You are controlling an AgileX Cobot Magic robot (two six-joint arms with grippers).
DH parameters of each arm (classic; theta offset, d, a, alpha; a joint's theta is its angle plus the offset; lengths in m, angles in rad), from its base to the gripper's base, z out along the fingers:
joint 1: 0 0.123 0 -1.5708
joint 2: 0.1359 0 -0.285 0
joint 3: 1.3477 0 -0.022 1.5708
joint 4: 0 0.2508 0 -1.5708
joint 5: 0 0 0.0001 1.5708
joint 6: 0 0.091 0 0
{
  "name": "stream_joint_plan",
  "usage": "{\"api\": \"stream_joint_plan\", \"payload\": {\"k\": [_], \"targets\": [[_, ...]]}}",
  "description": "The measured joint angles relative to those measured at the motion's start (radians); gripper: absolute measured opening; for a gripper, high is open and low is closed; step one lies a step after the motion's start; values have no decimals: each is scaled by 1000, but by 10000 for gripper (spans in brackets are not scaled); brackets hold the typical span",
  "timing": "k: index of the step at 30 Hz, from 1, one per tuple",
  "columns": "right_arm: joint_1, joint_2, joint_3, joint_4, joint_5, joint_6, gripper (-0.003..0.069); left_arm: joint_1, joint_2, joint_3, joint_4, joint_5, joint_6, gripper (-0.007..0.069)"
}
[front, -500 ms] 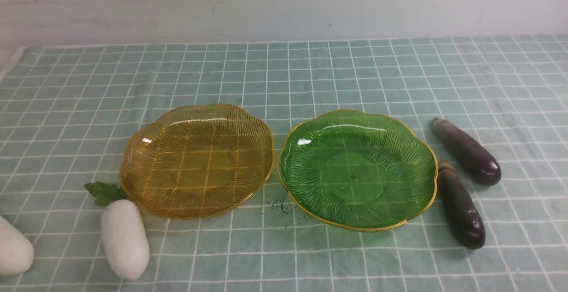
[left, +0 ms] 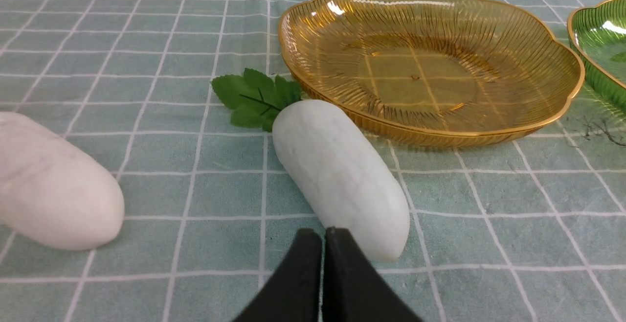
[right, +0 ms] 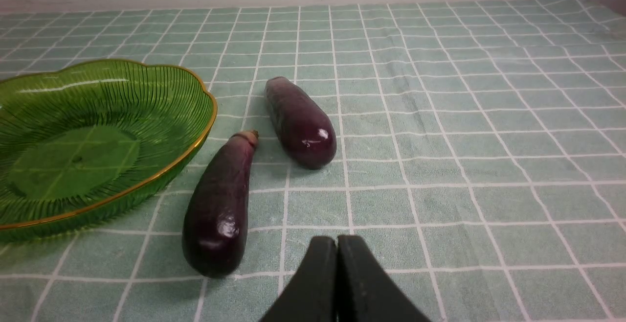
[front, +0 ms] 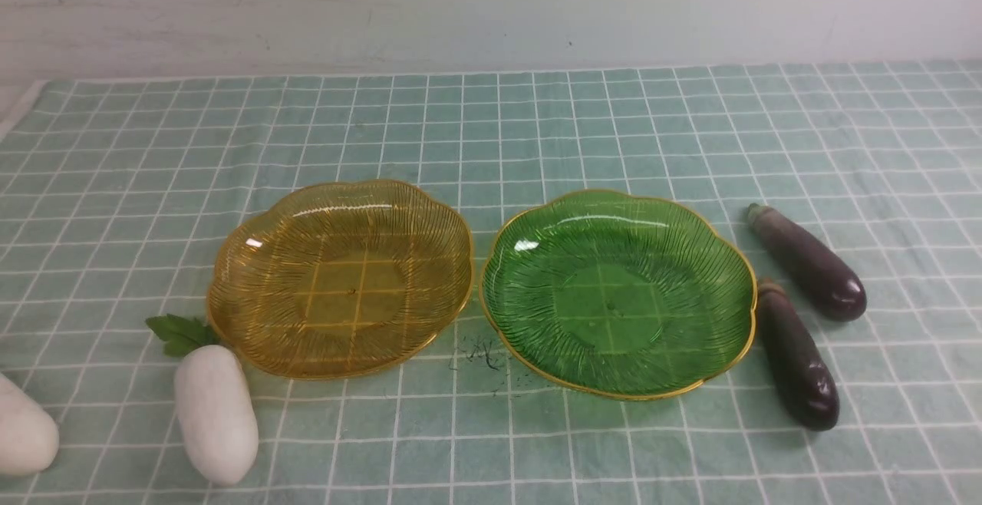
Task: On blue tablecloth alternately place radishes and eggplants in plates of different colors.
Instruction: 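Pick up the white radish and place it in the left plate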
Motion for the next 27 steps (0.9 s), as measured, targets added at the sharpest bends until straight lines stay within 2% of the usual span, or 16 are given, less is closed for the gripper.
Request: {"api": "stream_joint_plan", "payload": {"k": [14, 17, 19, 22, 23, 24, 27], "targets": [[0, 0, 0, 0, 0, 0, -15, 0, 0, 0, 0, 0, 0, -8], [0, 0, 0, 5, -2, 1, -15, 0, 0, 0, -33, 0, -26, -8], [0, 0, 0, 59, -6, 24, -15, 0, 0, 0, -125, 0, -80, -8], [0, 0, 2, 233, -9, 112, -15, 0, 0, 2, -337, 1, -209, -8], [0, 0, 4, 341, -9, 145, -15, 0, 0, 2, -402, 1, -254, -8], [0, 0, 6, 398, -10, 166, -15, 0, 0, 2, -480, 1, -293, -8], [0, 0, 9, 569, -20, 194, -15, 0, 0, 3, -667, 0, -345, -8]]}}
